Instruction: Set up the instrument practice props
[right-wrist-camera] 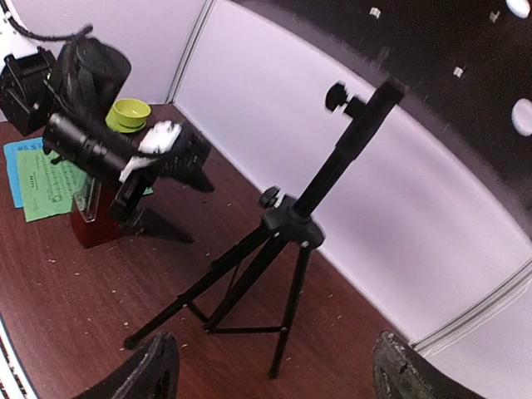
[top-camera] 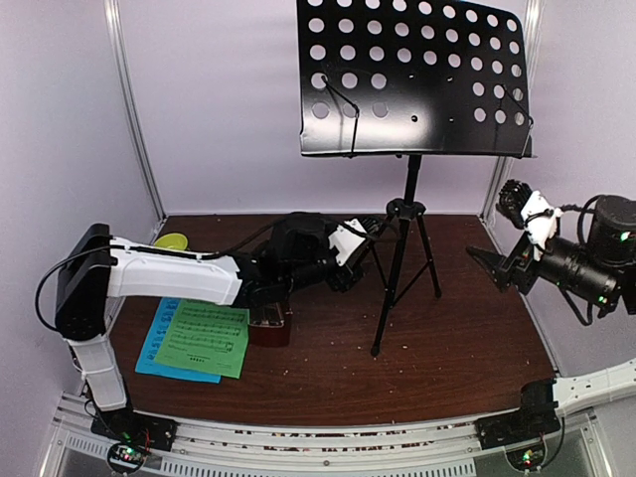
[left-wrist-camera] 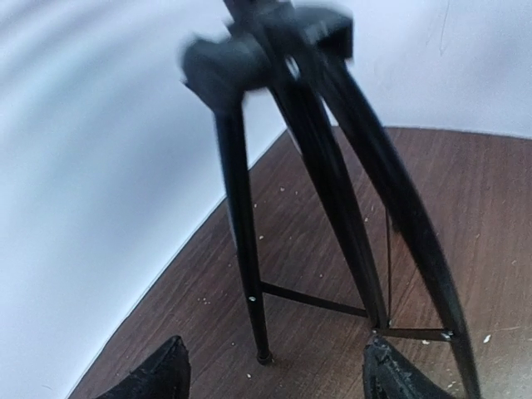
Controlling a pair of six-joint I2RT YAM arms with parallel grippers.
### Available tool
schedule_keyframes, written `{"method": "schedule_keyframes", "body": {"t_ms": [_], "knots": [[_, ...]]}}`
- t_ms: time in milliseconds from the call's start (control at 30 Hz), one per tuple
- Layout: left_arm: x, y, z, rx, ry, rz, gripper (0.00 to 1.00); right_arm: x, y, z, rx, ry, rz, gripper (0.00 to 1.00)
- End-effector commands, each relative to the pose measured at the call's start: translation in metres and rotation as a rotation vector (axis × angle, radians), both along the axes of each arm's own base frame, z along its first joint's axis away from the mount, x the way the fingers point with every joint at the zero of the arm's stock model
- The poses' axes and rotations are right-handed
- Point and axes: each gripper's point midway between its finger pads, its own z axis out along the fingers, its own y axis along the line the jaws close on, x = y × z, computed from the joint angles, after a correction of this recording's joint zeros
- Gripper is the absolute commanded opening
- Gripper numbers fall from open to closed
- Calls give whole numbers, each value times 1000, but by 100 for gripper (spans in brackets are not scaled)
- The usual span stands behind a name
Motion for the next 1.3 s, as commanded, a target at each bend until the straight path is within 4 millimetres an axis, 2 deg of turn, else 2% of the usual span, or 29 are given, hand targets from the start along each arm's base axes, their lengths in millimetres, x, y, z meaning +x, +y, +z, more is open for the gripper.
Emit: {"method": "schedule_keyframes", "body": {"t_ms": [0,100,233,400,567,733,833,867,1067,1267], "knots": [[-23,-1,31,-100,38,-72,73,1,4,-32,154,113,-25,78],[-34,-6,27,-110,107,-103,73,15,2,-52,208,160,-70,74],[-36,-9,26,-175,193,-79,74,45,2,-74,300,247,-107,70],[-52,-27,20,-208,286,-102,75,81,3,-99,344,327,-96,68],[-56,-47,4,-211,379,-84,78,109,1,-114,375,384,-109,65],[-45,-49,-21,-165,411,27,79,114,0,-116,387,391,-108,65],[-35,-49,-29,-156,415,86,77,115,-2,-121,376,398,-116,66],[-32,-53,-32,-151,420,97,72,114,-3,-123,372,401,-118,66],[-34,-62,-38,-147,449,78,57,111,-8,-124,370,390,-134,66],[-31,-49,-40,-106,437,122,39,110,-12,-122,377,374,-147,66]]}}
